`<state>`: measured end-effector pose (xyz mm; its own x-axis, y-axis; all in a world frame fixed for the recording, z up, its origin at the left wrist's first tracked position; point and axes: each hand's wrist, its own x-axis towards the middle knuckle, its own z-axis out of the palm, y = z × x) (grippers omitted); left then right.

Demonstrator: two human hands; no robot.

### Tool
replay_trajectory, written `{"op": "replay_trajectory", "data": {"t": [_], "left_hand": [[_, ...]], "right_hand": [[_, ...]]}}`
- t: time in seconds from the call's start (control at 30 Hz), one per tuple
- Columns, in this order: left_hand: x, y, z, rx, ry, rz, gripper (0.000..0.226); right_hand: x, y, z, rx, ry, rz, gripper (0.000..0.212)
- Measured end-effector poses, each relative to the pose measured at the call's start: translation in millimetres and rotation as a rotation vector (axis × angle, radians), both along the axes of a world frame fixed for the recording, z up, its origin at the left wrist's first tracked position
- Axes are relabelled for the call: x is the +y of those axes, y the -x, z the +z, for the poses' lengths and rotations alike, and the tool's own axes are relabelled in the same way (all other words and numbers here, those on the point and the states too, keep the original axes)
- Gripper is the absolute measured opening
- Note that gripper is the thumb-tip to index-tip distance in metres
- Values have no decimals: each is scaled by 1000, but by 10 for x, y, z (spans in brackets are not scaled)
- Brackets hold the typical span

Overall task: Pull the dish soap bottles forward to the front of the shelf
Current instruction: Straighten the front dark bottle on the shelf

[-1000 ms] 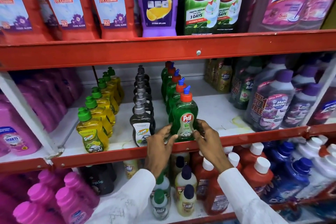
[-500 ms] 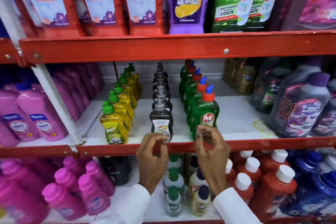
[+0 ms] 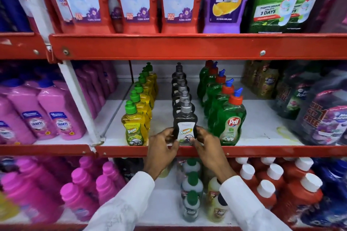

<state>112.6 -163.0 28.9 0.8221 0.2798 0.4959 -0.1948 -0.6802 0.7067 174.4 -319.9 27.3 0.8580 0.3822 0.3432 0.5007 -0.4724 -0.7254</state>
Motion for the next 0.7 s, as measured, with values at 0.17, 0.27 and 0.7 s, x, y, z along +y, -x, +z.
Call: {"op": "replay_trajectory", "data": {"t": [0.17, 0.27, 0.7], "left_hand": [[24, -12, -25, -13, -17, -14, 34], [45, 14, -15, -24, -16, -41, 37], [696, 467, -8, -279, 266, 257, 34]], "right_hand": [[-18, 13, 18, 51, 10, -8, 40], [-2, 24, -2, 73, -14, -19, 43], [578, 580, -60, -142, -285, -81, 36]]}}
